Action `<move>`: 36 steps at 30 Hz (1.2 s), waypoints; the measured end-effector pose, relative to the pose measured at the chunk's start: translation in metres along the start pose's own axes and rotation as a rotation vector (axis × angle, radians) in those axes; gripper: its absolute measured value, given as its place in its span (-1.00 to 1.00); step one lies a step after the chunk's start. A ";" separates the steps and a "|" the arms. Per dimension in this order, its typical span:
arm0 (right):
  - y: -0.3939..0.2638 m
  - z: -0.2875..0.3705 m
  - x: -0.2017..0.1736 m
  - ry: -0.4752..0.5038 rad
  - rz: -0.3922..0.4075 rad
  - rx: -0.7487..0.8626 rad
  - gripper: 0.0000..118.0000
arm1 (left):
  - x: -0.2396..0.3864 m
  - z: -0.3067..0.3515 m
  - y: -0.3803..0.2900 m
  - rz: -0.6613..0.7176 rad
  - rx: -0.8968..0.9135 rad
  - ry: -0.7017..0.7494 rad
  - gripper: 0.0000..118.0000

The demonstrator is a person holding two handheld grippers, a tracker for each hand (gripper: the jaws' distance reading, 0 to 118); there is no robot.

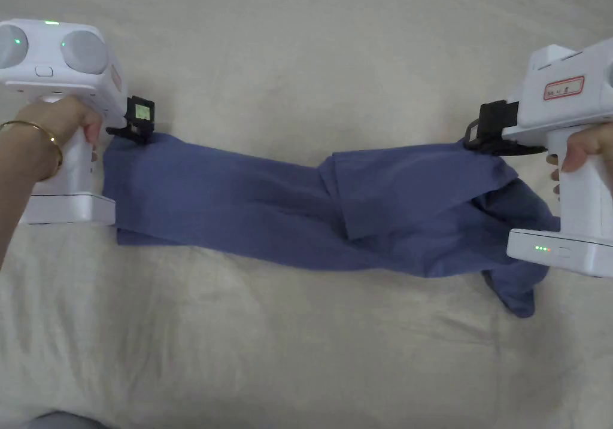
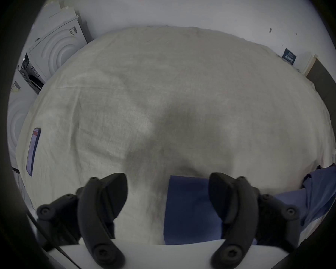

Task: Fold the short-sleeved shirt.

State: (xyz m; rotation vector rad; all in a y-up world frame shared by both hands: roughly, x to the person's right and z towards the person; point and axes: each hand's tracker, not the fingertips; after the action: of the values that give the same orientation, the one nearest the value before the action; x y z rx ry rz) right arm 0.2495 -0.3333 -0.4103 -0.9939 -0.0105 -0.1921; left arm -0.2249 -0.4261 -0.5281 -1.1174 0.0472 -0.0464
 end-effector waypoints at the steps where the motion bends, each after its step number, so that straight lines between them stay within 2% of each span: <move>1: 0.000 -0.001 0.000 -0.002 0.004 -0.001 -0.97 | 0.000 -0.002 -0.002 -0.003 -0.007 -0.010 -0.13; 2: 0.001 -0.002 0.000 -0.004 0.005 -0.002 -0.97 | 0.001 -0.002 -0.005 0.006 -0.001 -0.058 -0.37; 4: 0.002 -0.003 0.001 -0.005 0.007 -0.006 -0.97 | 0.006 0.000 -0.006 0.011 0.009 -0.056 -0.60; 5: 0.002 -0.004 0.001 -0.011 0.009 -0.007 -0.97 | 0.010 0.001 -0.006 -0.016 0.013 -0.055 -0.87; 6: 0.002 -0.004 0.000 -0.014 0.009 -0.006 -0.97 | 0.013 0.001 -0.006 -0.046 0.013 -0.074 -1.00; 10: 0.000 -0.003 -0.001 -0.020 0.008 0.001 -0.97 | 0.017 0.007 -0.009 -0.062 0.031 -0.050 -1.00; 14: 0.001 0.007 -0.003 -0.028 0.001 0.030 -0.97 | 0.002 0.044 -0.008 0.030 0.190 -0.102 -1.00; 19: 0.005 0.044 -0.007 -0.028 -0.029 0.141 -0.97 | -0.024 0.113 -0.001 0.178 0.352 -0.208 -1.00; 31: 0.035 0.222 0.006 -0.047 -0.118 0.517 -0.97 | -0.067 0.311 -0.008 0.290 0.727 -0.237 -1.00; 36: 0.038 0.299 -0.003 -0.001 -0.134 0.659 -0.97 | -0.079 0.375 -0.004 0.295 0.839 -0.277 -1.00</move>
State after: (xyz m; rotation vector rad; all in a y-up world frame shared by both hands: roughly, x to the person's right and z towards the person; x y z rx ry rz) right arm 0.2760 -0.0633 -0.2788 -0.3356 -0.1337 -0.2873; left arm -0.2808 -0.0871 -0.3592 -0.2629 -0.0534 0.3278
